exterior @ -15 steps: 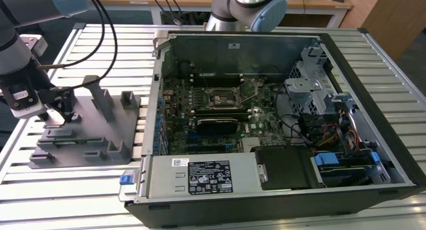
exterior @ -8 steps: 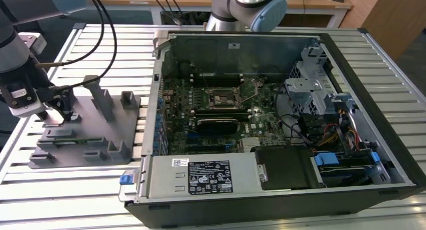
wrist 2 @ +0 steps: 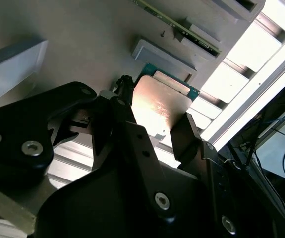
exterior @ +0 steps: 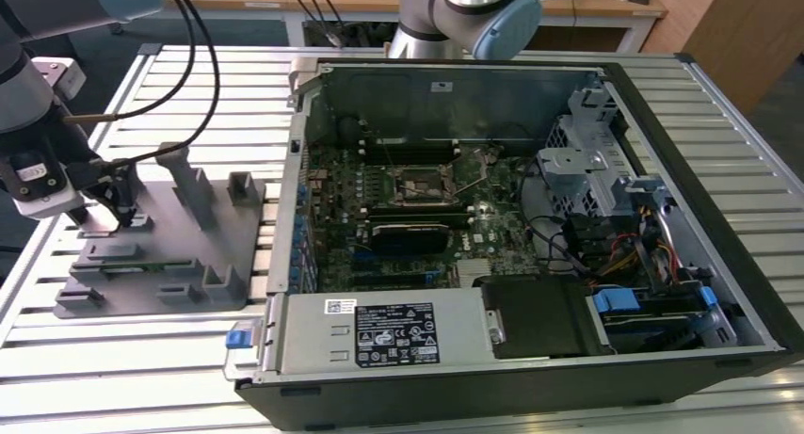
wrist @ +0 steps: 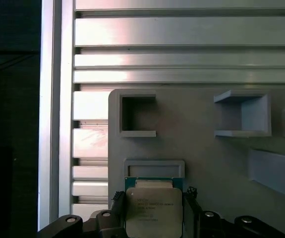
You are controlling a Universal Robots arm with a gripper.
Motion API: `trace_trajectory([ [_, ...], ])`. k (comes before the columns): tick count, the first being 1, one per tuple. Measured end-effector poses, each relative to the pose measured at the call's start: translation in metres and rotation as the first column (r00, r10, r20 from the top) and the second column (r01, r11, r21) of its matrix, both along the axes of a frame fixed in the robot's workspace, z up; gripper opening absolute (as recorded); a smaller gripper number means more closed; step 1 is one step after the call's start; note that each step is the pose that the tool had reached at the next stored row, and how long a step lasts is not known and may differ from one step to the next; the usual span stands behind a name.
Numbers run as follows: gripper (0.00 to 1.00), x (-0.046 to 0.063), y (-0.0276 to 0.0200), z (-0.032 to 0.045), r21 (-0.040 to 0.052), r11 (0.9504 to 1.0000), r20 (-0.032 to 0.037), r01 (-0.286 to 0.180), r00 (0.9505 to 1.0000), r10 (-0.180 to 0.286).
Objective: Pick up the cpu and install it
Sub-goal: 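Pick up the cpu and move it towards the insertion slot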
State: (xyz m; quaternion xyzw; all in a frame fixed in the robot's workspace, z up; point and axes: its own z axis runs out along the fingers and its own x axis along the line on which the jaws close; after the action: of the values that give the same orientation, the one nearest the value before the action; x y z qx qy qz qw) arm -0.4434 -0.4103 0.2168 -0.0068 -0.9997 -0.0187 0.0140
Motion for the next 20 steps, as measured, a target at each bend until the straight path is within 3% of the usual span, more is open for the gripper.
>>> trace_trajectory([
  [20, 0.54, 0.0, 0.0, 0.0132, 0.0, 1.0, 0.0, 0.0, 1.0, 0.0],
])
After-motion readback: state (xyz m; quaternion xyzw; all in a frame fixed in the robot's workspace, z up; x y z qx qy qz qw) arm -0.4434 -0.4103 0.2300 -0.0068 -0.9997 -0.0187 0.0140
